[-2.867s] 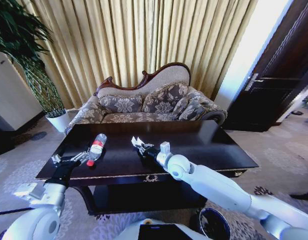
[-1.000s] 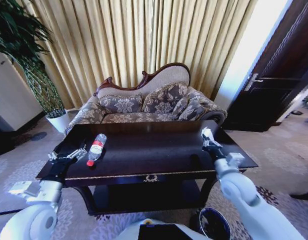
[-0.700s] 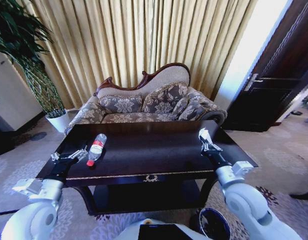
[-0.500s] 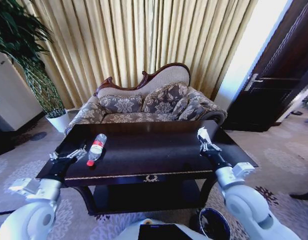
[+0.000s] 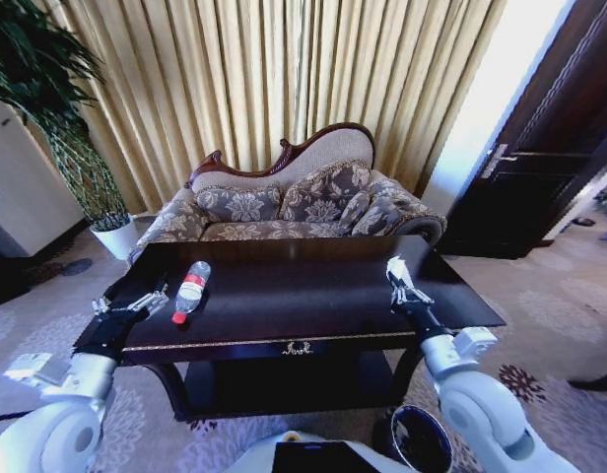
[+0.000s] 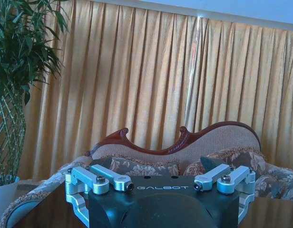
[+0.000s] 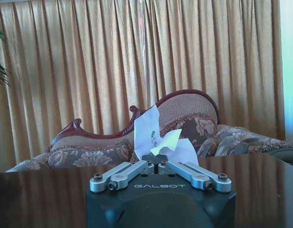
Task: Move to the front of the table and place the trash on the table into the trash bin.
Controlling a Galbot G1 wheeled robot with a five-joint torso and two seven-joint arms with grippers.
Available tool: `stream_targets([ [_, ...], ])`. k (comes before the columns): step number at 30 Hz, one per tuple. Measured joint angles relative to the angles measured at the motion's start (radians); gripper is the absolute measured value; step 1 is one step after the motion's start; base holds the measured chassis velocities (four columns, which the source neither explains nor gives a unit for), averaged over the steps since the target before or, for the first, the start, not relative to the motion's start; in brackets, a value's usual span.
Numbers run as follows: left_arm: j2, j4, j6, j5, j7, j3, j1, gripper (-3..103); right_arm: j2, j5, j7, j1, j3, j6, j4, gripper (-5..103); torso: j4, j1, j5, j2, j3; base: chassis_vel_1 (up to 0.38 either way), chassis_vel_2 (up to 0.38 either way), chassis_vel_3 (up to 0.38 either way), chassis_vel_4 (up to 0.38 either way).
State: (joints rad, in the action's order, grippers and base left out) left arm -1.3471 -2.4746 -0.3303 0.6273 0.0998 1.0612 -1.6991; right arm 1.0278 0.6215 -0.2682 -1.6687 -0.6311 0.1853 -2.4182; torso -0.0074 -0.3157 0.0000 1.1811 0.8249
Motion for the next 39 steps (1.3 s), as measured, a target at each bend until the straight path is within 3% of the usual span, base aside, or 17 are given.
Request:
stream_targets([
  [14, -0.007, 0.008, 0.003, -0.005, 0.002, -0.005, -0.001, 100, 0.004, -0.02, 0.0, -0.006, 0.007, -0.003, 0.003, 0, -0.0001, 0.0, 0.0, 0.0, 0.0, 0.145, -0.144, -0.147, 0.148],
  [19, -0.004, 0.027, 0.033, -0.122, 0.038, 0.009, -0.002, 100, 0.012, -0.053, 0.0, -0.007, 0.022, -0.004, 0.024, 0, 0.0001, 0.001, 0.0, 0.0, 0.0, 0.105, -0.115, -0.1, 0.128],
  [22, -0.001, 0.03, 0.03, -0.134, 0.045, 0.017, -0.002, 100, 0.016, -0.066, 0.004, -0.007, 0.026, -0.006, 0.037, 0, 0.0, 0.001, 0.0, 0.0, 0.0, 0.044, -0.035, -0.034, 0.047],
  [32, -0.011, 0.047, 0.028, -0.134, 0.05, 0.011, -0.007, 100, 0.044, -0.152, 0.03, -0.035, 0.043, -0.014, 0.165, 0, 0.0, 0.0, 0.0, 0.0, 0.0, 0.0, 0.0, 0.0, 0.0],
  [39, -0.013, 0.047, 0.03, -0.13, 0.05, 0.012, -0.004, 100, 0.066, -0.158, 0.032, -0.074, 0.061, -0.018, 0.253, 0, -0.0002, 0.0, -0.0001, 0.0, 0.0, 0.0, 0.0, 0.0, 0.0],
])
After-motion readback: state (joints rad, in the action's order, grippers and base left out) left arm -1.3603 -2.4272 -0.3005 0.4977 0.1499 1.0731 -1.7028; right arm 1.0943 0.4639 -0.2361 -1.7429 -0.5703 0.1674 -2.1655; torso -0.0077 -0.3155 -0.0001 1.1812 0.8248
